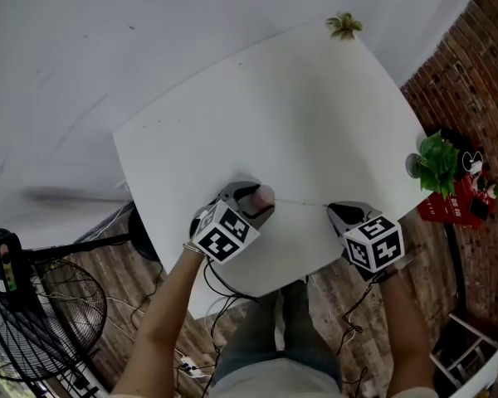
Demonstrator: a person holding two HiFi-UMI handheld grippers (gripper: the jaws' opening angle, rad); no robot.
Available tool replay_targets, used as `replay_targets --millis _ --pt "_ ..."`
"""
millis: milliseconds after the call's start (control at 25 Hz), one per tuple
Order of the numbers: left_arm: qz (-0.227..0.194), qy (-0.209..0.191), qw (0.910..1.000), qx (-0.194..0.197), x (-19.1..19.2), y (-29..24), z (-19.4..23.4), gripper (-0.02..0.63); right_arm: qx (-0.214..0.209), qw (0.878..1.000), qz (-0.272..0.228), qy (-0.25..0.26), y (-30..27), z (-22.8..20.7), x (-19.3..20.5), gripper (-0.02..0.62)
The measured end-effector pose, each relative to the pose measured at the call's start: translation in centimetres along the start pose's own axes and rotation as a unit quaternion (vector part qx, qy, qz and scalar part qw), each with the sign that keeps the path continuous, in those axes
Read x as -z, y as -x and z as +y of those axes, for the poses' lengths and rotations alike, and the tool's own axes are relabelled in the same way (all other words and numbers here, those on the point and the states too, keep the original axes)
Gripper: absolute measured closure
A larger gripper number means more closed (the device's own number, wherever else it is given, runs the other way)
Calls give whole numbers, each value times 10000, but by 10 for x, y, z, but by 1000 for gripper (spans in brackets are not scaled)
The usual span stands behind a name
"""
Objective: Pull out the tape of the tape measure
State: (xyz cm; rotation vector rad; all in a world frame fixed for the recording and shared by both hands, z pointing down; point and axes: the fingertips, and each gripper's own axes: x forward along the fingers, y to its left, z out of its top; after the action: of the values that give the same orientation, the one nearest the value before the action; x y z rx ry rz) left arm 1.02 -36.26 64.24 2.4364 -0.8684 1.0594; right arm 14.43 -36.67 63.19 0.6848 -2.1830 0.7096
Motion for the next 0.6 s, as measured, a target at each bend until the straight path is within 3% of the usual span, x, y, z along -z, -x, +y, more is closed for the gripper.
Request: replay_targets --millis 200,280,440,600 --pt "-34 25 10000 75 2 -1 0 385 139 9999 43 -86 -1 -3 3 577" --pt "-249 90 9996 135 -4 4 0 385 188 9998 40 -51 0 -2 3 566" --pt "-773 579 9951 226 -11 21 2 367 242 9996 -144 -96 12 -3 -1 531" --pt "-1071 1037 9888 46 -13 41 7 367 412 9973 -502 -331 37 -12 -8 529"
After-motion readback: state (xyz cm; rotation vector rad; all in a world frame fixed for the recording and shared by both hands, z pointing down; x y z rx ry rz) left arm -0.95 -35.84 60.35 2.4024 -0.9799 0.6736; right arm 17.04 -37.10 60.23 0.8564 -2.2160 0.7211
